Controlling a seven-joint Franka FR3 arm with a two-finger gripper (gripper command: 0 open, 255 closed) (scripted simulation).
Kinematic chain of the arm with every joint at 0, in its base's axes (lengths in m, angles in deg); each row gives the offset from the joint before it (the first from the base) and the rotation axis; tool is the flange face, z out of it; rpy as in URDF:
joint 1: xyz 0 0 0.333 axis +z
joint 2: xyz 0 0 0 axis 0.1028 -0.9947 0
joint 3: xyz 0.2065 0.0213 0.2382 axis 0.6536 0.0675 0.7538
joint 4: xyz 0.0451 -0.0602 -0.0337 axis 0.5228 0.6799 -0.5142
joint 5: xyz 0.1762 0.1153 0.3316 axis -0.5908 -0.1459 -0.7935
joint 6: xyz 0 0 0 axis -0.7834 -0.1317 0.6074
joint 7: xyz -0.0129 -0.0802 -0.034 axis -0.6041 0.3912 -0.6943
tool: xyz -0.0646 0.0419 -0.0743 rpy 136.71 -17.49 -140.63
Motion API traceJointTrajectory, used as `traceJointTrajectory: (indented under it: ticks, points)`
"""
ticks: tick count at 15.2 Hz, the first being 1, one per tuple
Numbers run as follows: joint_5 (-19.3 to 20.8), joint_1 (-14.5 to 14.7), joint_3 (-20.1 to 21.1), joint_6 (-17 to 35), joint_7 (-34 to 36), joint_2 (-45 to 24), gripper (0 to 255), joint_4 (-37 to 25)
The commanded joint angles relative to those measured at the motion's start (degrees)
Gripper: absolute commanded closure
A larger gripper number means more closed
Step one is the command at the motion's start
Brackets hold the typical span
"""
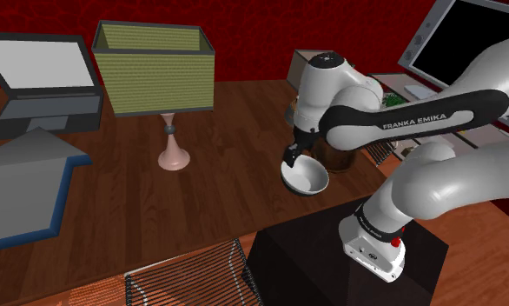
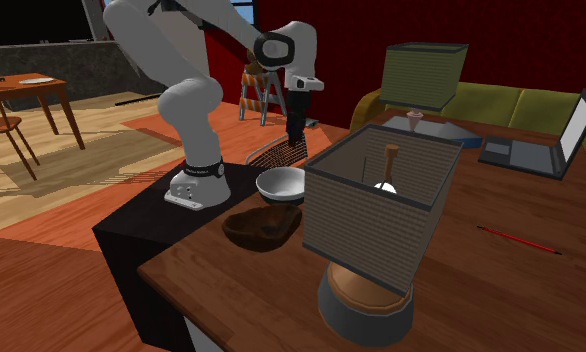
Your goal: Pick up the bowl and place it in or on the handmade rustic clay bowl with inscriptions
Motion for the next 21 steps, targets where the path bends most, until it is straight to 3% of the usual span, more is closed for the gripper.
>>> traceJointTrajectory:
  ticks: [1,6,11,14,21]
  points:
    - [-0.43,0.39,2.46,3.85,3.01,-2.65,0,1.61]
    - [1.98,-2.10,9.93,15.92,12.17,-14.37,0,3.61]
    - [5.34,-5.15,11.85,21.48,14.89,-19.20,0,4.59]
    - [9.52,-8.61,13.56,25.81,17.69,-23.23,0,5.12]
    - [9.52,-8.60,13.56,25.81,17.70,-23.23,0,5.12]
